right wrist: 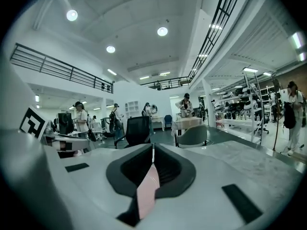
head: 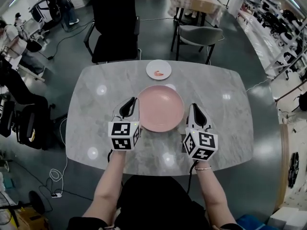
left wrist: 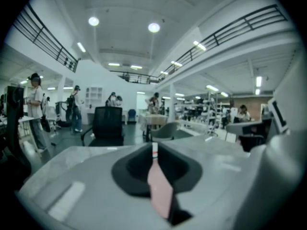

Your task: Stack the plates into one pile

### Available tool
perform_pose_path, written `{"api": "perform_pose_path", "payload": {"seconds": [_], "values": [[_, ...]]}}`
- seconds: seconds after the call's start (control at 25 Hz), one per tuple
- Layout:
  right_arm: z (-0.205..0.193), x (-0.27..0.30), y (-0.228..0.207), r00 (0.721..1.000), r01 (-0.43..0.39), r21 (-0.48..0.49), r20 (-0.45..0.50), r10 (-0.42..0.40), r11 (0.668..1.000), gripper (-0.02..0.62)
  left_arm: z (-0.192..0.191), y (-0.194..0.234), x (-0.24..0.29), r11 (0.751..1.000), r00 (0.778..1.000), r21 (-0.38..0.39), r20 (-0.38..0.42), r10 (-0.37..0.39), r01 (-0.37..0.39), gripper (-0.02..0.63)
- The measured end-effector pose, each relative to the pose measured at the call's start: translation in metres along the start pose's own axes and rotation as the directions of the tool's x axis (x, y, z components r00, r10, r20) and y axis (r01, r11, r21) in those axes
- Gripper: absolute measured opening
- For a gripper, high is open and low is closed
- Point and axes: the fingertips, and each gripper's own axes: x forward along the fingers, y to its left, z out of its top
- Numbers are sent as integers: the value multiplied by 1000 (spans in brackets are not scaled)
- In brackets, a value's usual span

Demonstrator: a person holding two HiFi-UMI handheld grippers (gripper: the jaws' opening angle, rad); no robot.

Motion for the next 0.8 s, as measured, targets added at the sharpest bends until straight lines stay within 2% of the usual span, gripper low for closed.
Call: {"api": "perform_pose_path", "payload": {"seconds": [0.28,0.48,0.8], "values": [[15,-19,10,994,-91,9,68,91,996,8,14,0,-25,1000,997,-24,75,10,-8,8],[27,-34,18,978,-171,-8,118,170,985,6,19,-2,-43,1000,994,-30,110,10,-7,8],[34,-45,22,961,-228,-48,148,233,972,5,22,-6,-57,999,990,-41,141,0,5,8]]}}
